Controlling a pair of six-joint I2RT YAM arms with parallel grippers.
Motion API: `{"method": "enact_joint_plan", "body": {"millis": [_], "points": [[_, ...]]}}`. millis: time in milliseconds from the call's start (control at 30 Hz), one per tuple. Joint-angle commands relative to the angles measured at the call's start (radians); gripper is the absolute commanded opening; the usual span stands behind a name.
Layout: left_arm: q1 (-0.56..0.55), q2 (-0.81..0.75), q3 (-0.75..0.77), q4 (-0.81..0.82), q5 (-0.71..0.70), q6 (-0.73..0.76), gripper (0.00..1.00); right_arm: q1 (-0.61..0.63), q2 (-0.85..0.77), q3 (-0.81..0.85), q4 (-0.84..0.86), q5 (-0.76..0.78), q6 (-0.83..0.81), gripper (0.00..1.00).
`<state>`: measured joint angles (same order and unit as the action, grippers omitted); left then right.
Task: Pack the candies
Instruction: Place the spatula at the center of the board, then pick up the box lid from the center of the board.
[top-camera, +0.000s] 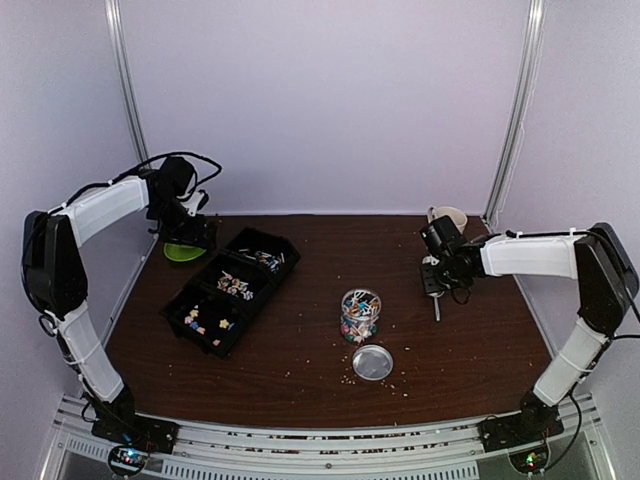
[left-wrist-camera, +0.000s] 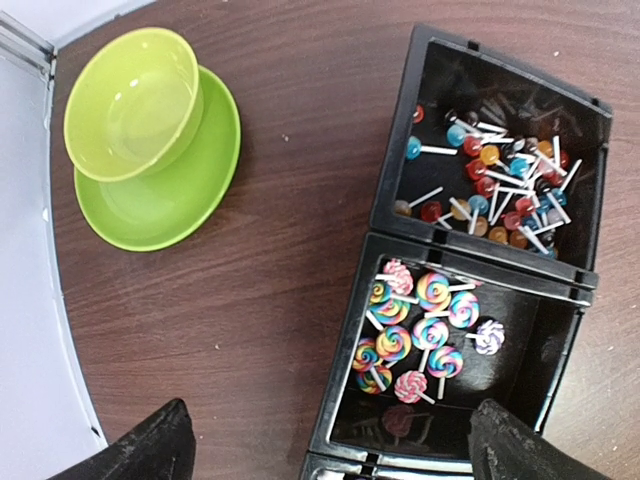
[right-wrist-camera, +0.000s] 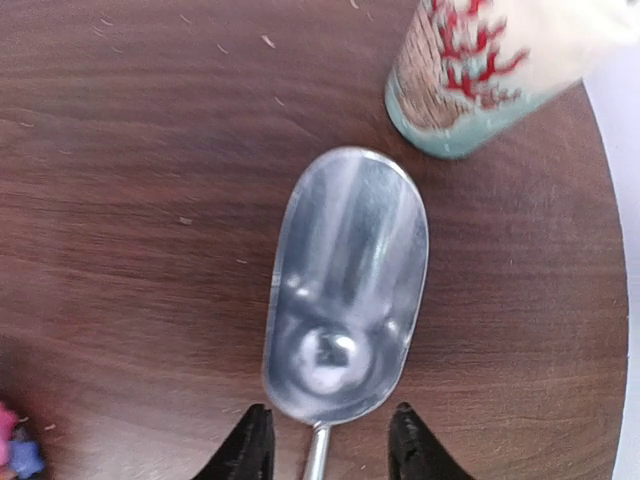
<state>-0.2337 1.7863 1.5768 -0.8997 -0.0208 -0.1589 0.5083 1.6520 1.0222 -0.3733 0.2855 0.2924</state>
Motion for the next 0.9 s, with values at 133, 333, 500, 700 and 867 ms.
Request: {"method": "enact_joint_plan", "body": {"millis": [133, 333, 500, 700, 867], "points": [[-0.035, -0.061, -0.014, 0.062, 0.03, -0.001, 0.98, 0.152, -0.189, 0.022, 0.062, -0.079, -0.159, 0.49], [-0.044, -0.074, -0.014, 0.067, 0.061, -0.003, 0.98, 0.248, -0.255, 0.161, 0.072, -0.107, -0.288, 0.78], [-0.046, -0.069, -0.019, 0.073, 0.051, 0.002, 0.98, 0.279, -0.238, 0.387, -0.091, -0.197, -0.401, 1.0], [-0.048, -0.085, -0.021, 0.073, 0.05, 0.004, 0.98, 0.25, -0.287, 0.374, -0.075, -0.205, -0.433, 1.0], [-0.05, -0.074, -0.019, 0.07, 0.057, 0.003, 0.98, 0.251, -0.331, 0.254, -0.007, -0.305, -0.394, 1.0]]}}
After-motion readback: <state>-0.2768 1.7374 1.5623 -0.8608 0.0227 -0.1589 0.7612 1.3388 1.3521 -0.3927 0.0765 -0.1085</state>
